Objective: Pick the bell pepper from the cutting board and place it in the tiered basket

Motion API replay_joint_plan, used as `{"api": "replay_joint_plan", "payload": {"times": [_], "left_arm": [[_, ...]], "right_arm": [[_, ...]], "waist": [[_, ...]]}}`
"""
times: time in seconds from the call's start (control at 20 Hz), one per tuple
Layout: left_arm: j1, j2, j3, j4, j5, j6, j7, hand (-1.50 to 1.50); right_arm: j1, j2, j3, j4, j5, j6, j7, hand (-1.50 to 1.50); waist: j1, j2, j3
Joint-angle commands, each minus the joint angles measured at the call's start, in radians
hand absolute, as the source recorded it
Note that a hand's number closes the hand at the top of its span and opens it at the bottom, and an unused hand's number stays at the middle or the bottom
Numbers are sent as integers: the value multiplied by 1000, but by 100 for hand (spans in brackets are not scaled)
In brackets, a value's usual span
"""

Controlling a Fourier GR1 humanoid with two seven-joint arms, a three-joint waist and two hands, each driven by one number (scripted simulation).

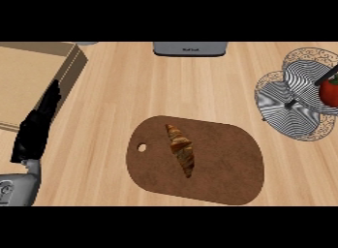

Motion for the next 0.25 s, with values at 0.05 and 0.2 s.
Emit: {"api": "replay_joint_plan", "payload": {"times": [0.05, 0.2], "left_arm": [[23, -14, -5, -4, -12, 9, -22, 0], [-21, -9, -16, -44, -6, -13, 34, 0]], "right_arm": [[74, -122, -53, 177, -9, 74, -209, -150], [90, -128, -60, 246, -11, 89, -264, -150]], "waist": [[13, 7, 4], [17, 6, 5]]}}
